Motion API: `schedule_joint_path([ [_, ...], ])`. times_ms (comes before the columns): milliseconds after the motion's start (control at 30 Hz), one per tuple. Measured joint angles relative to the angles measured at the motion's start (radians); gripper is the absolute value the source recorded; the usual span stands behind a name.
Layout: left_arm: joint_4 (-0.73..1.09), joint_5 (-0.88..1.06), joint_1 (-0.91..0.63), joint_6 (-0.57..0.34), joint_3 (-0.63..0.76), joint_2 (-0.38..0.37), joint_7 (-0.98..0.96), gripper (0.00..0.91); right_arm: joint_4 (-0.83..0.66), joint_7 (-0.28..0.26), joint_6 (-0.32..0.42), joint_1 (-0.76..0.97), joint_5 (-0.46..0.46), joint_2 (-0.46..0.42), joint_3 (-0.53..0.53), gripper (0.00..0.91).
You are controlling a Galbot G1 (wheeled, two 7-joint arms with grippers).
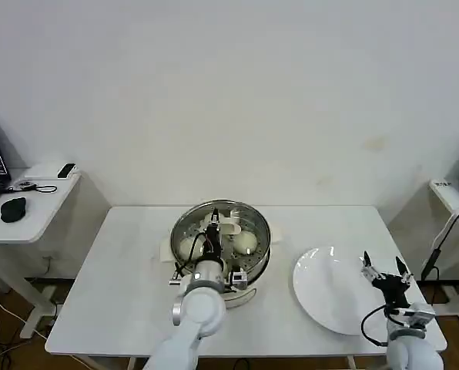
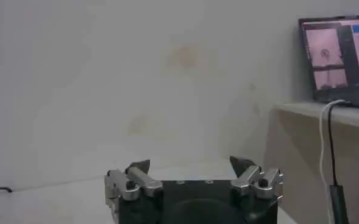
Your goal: Take steamed baozi put them in steamer then cover it.
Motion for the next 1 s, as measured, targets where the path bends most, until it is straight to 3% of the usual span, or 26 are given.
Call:
schedule_joint_path([
  [533,-0.001,-0.030,0.000,-0.004,-0.005,-0.006,0.008,0.010,-0.007,0.000,0.006,-0.001,-0.008,0.003,-0.001,0.907],
  [600,0.000,-0.030,0.001,-0.007,-0.007,-0.005,0.008,0.282,-0.007,-0.001,0.006,-0.001,-0.009,0.004,-0.002,0.907],
  [667,0.001,-0.029,0.003,-0.008,-0.007,-0.003,0.008,0.907,-0.007,-0.001,0.006,0.000,-0.009,0.005,-0.002,0.907],
  [1000,-0.017,-0.035,0.015,-0.016,-0.012,0.004,0.024,0.907,-0.013,0.000,0.007,0.003,-0.011,0.005,-0.004,0.907],
])
